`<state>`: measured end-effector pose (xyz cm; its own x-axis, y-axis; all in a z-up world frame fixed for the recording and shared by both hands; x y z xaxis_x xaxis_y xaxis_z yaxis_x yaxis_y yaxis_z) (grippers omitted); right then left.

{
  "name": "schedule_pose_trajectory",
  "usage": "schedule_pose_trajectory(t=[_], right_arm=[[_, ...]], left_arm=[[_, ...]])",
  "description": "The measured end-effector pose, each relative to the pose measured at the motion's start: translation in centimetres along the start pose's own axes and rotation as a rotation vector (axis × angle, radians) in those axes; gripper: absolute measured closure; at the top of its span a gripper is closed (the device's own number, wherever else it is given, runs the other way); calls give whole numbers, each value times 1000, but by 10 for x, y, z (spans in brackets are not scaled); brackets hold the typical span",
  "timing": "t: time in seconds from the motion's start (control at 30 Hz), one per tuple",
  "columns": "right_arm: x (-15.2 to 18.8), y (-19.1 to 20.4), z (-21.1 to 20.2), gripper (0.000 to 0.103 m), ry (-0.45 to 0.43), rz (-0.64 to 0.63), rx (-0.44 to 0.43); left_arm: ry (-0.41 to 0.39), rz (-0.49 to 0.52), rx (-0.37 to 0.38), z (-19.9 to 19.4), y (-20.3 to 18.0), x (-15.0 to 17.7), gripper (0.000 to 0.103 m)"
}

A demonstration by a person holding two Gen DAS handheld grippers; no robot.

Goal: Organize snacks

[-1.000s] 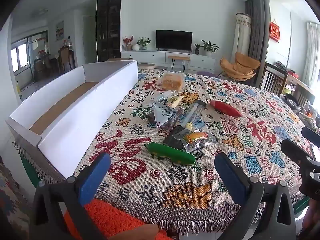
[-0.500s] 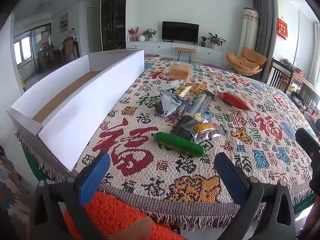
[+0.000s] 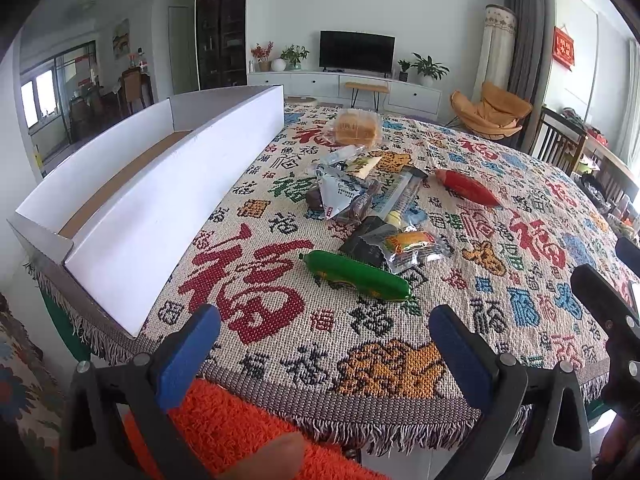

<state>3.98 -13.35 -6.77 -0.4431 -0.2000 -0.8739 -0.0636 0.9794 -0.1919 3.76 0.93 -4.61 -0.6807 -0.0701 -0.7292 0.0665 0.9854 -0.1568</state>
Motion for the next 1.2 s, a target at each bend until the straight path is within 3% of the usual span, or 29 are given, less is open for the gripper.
schedule_pose_trajectory(t=[0.2, 1.2], right_arm=[[4, 2, 6, 9, 37, 9, 6], [10, 3, 11, 9, 63, -2, -4]], left_arm=[[6, 8, -9, 1, -1, 1, 0], [48, -11, -13, 9, 4, 4, 0]])
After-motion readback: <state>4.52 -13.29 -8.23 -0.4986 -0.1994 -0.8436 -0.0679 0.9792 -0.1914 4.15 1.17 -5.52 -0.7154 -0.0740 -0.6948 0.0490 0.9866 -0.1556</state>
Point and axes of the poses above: each gripper's, at about its wrist camera, not at the fingertips, and z roughly the way its jaws point, y to its left, x to its underside, the point moved 4 cm from there along z, roughly the way its jaws point, and after that the axes turned 9 degrees about x, right-handed, at the moved point
